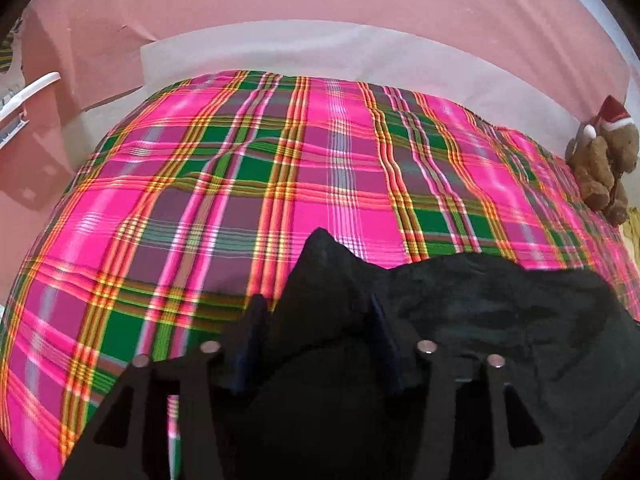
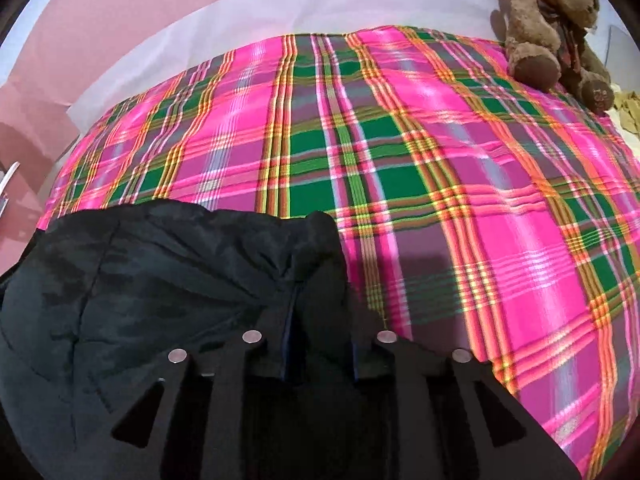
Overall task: Fold large clothes
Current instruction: 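Lower the folded jacket and open both tools to release it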
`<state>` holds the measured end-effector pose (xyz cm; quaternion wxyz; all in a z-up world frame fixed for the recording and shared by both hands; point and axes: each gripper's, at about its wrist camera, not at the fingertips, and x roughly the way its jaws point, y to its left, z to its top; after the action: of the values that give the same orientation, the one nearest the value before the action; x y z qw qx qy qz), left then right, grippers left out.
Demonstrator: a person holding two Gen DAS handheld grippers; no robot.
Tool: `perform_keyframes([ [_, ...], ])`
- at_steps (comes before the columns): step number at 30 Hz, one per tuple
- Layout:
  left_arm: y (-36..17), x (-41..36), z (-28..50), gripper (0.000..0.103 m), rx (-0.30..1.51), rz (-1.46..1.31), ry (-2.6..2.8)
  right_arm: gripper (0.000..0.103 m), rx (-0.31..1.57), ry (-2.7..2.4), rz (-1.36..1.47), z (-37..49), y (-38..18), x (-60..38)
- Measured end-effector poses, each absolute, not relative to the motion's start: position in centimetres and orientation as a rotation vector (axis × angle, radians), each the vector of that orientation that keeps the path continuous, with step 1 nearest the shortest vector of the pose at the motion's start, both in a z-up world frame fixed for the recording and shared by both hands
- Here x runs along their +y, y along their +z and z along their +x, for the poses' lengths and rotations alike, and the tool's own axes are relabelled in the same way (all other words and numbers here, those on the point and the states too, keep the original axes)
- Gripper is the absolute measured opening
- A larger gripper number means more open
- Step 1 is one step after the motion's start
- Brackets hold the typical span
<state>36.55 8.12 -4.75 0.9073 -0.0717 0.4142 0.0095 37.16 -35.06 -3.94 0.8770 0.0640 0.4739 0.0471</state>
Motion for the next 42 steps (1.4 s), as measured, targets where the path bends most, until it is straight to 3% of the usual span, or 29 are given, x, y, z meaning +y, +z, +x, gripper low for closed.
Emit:
perform_keyframes([
  [4, -2.4, 10.2, 35.3, 0.068, 0.819, -0.234, 0.003, 0.034, 0.917, 0.073, 0.158, 35.5, -0.6, -36.0],
  [11, 2.4, 10.5, 31.9, 0.068, 0.701, -0.248, 0.001, 0.039, 0.738, 0.139, 0.182, 31.0, 6.1, -34.1],
  [16, 2.4, 2.8, 29.3, 0.068, 0.677, -0.184, -0.238, 0.039, 0.772, 0.261, 0.127, 29.4, 3.9, -27.7],
  [20, -2.2, -1.4, 31.6, 0.068, 0.794, -0.105, -0.251, 0.039, 0.813, 0.211, 0.052, 31.1, 0.3, -25.2],
  [29, -5.1, -2.6, 32.9, 0.069, 0.768, -0.061, -0.191, 0.039, 0.797, 0.166, 0.015, 32.9, -3.5, -25.1],
  [33, -2.7, -2.1, 32.4, 0.069, 0.826, -0.06, -0.215, 0.039, 0.834, 0.169, 0.033, 33.0, -2.2, -25.5],
  [38, -0.1, 0.6, 33.3, 0.069, 0.743, 0.027, -0.148, 0.039, 0.772, 0.102, 0.046, 32.5, 1.3, -28.7],
  [42, -3.6, 3.0, 36.1, 0.069, 0.837, -0.006, -0.11, 0.04, 0.898, 0.026, 0.04, 35.3, -2.2, -31.1],
])
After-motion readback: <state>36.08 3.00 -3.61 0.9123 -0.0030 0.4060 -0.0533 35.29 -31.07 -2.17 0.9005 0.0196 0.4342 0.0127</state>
